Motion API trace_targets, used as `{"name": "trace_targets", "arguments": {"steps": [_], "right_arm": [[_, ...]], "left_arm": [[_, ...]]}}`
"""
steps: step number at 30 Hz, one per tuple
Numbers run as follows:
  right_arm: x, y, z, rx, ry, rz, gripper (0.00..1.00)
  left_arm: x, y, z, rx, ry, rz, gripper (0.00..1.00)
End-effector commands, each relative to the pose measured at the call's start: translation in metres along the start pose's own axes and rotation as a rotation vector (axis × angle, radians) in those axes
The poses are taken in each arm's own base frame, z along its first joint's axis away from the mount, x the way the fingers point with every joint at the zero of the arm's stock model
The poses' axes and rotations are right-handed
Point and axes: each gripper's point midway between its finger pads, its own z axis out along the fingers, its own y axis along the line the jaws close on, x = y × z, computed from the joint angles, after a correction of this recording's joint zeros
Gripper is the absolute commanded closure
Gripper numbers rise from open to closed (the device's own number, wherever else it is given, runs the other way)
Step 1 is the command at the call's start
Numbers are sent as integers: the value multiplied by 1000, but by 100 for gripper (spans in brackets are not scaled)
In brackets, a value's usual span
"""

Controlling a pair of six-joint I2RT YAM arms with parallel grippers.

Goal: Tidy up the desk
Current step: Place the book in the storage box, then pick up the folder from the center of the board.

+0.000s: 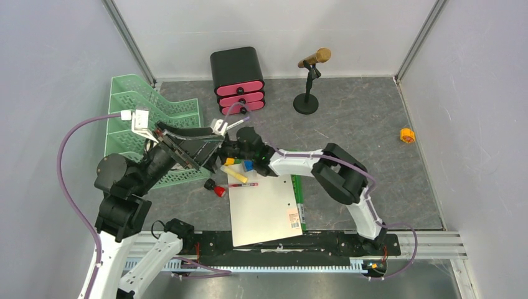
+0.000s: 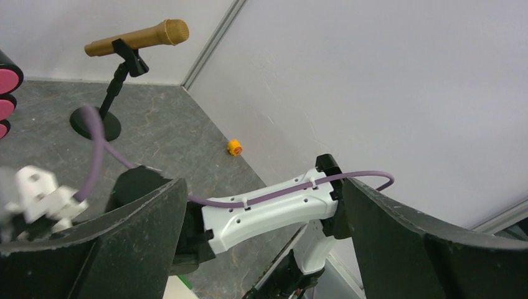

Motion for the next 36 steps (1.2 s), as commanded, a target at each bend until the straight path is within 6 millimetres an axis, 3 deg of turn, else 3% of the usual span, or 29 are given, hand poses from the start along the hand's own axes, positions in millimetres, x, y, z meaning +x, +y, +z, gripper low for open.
{"name": "trace_targets", "arguments": {"steps": [1,4,8,14,19,24,30,36], "right_arm": [[-96,-10,-37,67,-257,32,2],[-103,-14,-62,96,-273,55,2],[-90,-13,-99,126,-240,77,2],[-38,-4,-156,173,-85,148,2],[13,-8,-197,281,168,215,2],[44,-2,-237,357,330,252,2],[62,9,-279,446,366,328,2],[52,31,-286,396,306,436,2]], "left_arm": [[-21,-12,-2,25,-96,-29,0],[-14,2,-3,-36,-82,-44,0],[7,26,-2,-127,-15,-94,0],[47,50,8,-213,190,-177,0],[89,88,20,-339,345,-270,0],[115,139,22,-580,419,-219,0],[142,191,25,-830,521,-41,0],[155,229,24,-997,620,73,0]]}}
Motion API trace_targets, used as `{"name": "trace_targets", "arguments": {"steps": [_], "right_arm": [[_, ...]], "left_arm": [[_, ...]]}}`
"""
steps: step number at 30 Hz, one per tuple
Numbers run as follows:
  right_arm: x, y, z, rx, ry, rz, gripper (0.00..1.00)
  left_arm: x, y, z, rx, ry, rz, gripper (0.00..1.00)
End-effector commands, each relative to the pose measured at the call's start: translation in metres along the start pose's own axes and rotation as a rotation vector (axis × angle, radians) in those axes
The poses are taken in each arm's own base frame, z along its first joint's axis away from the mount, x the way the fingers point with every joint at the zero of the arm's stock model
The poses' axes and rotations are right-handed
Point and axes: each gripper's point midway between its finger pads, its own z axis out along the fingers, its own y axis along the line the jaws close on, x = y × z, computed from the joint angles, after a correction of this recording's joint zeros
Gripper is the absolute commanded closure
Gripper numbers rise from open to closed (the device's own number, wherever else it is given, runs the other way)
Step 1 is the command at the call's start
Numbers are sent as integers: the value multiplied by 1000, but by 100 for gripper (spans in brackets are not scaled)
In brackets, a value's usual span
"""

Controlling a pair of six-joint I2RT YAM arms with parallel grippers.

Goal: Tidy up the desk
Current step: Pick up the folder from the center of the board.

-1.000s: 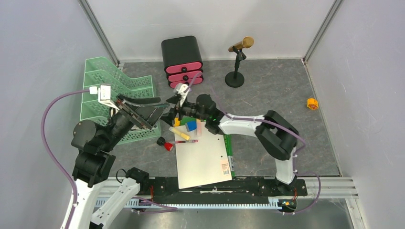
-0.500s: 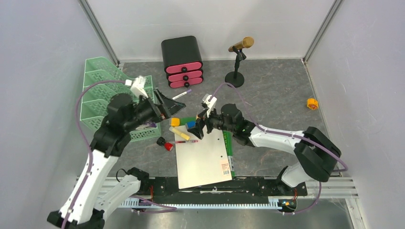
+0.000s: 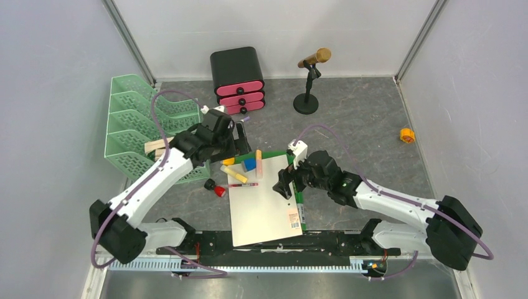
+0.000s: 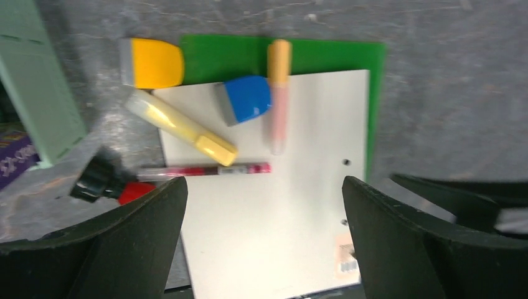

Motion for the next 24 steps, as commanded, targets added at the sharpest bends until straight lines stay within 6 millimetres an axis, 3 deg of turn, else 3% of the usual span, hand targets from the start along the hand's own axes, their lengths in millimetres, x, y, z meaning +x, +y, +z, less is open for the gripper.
{"name": "trace_targets", "arguments": {"steps": [1,5,13,18,24], "right_arm": [[-6,9,-11,-29,-31,91,2],[-3,10,-14,-32,-26,105,2],[10,6,-18,-29,35,50,2],[21,5,-21,-32,64,48,2],[26,3,-23,-27,74,26,2]], "left_arm": [[-23,21,3,-162,-65,93,0],[-30,32,10,-224,-83,94,0],[-20,78,31,-313,-50,7,0],[-18,110,23,-377,-62,-45,2],[-21,132,5,-417,-95,-65,1]]}}
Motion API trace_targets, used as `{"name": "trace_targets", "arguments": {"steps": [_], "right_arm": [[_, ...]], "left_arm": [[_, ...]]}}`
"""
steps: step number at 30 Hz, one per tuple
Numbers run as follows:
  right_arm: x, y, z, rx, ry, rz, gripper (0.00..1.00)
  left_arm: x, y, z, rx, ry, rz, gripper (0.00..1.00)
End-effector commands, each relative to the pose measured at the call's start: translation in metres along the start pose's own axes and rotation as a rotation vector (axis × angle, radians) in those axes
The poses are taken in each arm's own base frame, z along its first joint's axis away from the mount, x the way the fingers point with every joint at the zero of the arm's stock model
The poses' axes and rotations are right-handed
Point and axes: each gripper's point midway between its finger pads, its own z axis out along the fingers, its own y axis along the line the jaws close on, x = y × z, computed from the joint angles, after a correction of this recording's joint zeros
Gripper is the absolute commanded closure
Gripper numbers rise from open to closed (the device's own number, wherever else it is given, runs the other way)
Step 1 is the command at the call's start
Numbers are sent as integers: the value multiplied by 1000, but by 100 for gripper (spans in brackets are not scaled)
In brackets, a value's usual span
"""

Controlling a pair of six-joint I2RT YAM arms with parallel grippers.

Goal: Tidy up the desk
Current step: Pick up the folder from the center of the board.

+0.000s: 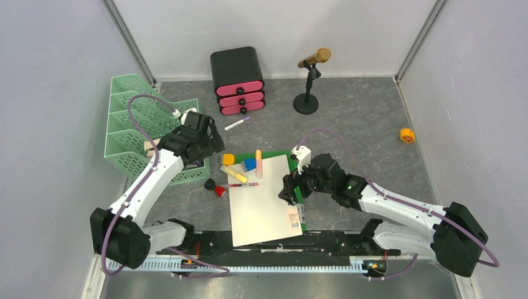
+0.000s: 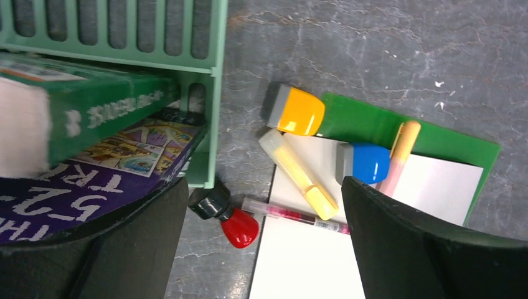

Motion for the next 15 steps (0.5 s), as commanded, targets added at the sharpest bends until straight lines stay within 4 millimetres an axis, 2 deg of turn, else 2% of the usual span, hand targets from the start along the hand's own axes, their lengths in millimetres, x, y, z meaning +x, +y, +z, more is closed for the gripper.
{"name": "trace_targets", "arguments": {"steps": [1,4,6,10,15], "right_arm": [[-3,-2,-4,2,-12,-43,2],[-5,-8,-4,30,-2,-59,2],[-7,-11,-5,42,4,-68,2],[-12,-19,-11,94,0,-75,2],[-11,-30,-17,140,-4,-63,2]], "left_arm": [[4,29,-2,-74,2,21,1],[5,34,-1,-94,18,28,0],[5,30,-1,-68,20,33,0],[-1,0,-7,93,13,44,0],[-11,-35,-24,297,-18,56,0]]}}
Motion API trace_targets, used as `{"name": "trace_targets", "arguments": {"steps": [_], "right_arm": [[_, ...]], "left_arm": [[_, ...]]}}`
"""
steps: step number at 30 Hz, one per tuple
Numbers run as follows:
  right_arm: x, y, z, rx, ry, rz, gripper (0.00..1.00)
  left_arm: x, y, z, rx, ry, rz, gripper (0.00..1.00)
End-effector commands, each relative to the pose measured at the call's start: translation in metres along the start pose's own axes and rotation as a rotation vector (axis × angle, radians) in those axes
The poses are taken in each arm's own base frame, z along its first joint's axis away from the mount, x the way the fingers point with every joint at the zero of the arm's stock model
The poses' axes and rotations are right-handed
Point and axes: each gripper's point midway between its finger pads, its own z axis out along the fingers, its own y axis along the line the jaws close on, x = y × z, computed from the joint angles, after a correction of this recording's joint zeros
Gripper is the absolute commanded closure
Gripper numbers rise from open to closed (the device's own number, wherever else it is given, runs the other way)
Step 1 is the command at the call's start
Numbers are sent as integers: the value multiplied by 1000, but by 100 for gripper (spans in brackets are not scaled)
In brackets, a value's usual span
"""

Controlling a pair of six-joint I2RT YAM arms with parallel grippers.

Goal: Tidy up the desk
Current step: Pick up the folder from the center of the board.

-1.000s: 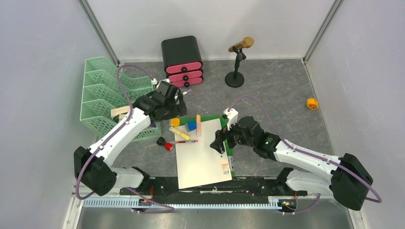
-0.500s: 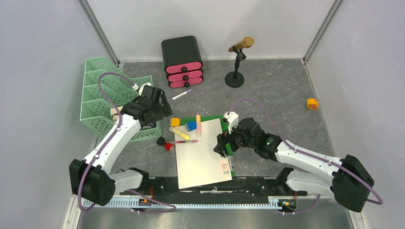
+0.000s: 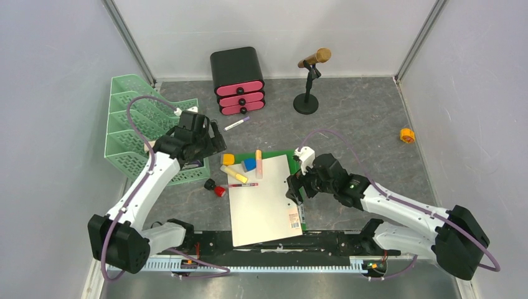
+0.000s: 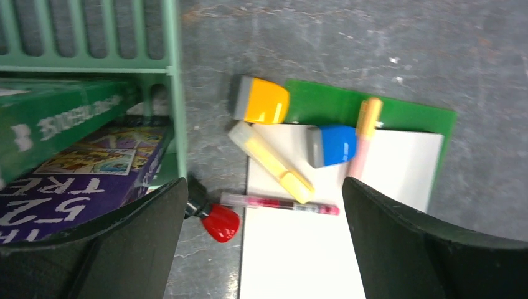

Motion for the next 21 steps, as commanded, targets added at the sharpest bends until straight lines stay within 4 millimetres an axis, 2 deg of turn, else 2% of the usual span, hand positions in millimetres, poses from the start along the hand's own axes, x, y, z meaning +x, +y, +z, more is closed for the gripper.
{"name": "trace_targets", "arguments": {"steps": [1,5,9,13,16,18,21], "right_arm": [[-25,-9,-10,47,-64,-8,2],[-19,-14,-7,48,-25,25,2],[-17,-20,-7,52,-4,58,2],[-16,-26,-10,60,-11,87,2],[-13,-32,-10,66,-6,108,2],[-14,-35,-11,57,-8,125,2],[-17,-38,-12,54,-12,128,2]], "left_arm": [[-9,-39,-15,238,-33,46,0],[0,-50,-6,279,-4,29,0],[15,-52,19,232,28,25,0],[28,-55,41,123,44,88,0],[35,-48,53,36,52,99,0],[37,-45,54,4,44,93,0],[33,-44,44,3,-14,96,0]]}}
